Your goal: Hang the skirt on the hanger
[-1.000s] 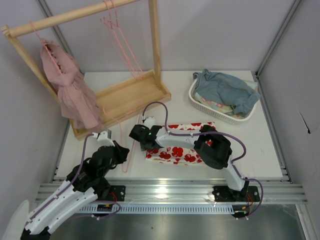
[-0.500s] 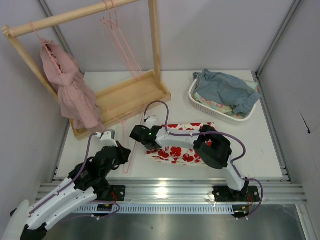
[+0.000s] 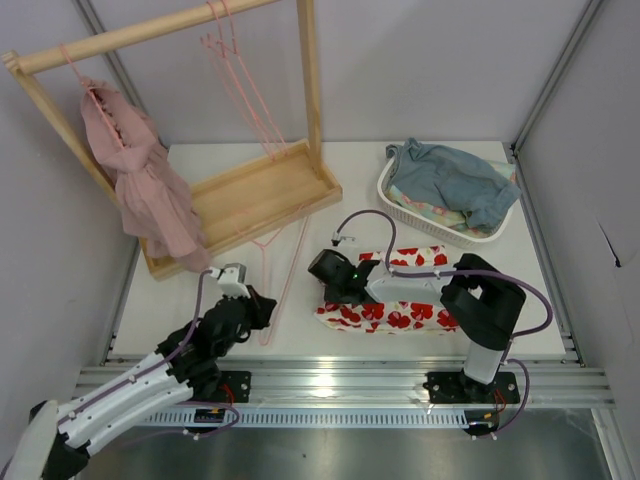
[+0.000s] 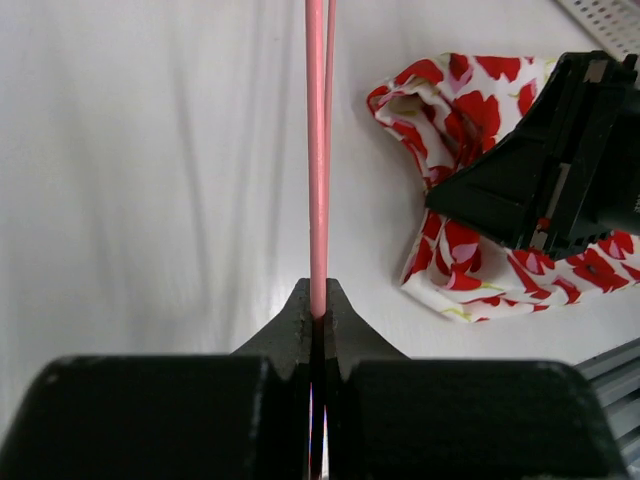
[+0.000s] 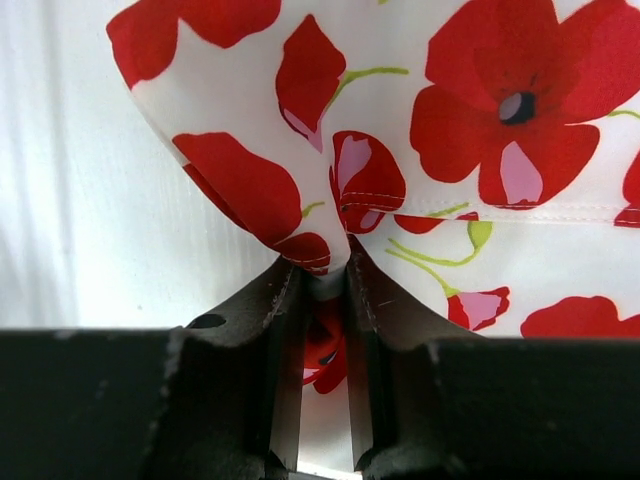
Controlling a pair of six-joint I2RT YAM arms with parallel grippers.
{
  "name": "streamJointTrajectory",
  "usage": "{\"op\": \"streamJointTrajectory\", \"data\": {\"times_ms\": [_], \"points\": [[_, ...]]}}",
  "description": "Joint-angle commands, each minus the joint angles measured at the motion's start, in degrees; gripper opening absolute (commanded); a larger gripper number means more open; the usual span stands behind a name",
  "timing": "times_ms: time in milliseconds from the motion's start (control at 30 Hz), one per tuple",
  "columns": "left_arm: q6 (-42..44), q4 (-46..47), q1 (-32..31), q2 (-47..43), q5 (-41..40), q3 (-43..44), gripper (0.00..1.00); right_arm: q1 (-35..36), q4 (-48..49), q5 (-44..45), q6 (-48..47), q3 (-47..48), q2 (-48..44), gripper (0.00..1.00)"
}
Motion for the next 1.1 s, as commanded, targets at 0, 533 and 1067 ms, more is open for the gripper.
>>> {"op": "streamJointTrajectory", "data": {"times_ms": [0,533,1067], "points": [[0.3,14.9,-2.2,3.9,0.0,-3.0,0.0,-0.7,4.0,-2.8,1.2,-2.9,-2.8,0.22],[-13.8,30.8,-17.6,29.8,-17.3,-5.9,0.0,-0.8,11.4,-6.9,0.5,-4.1,-4.8,0.21],[-19.2,30.1,-20.4,30.2,-19.5,-5.4,0.0,-0.3,11.7,-5.6,4.6,4.7,2.8,0.21]]}}
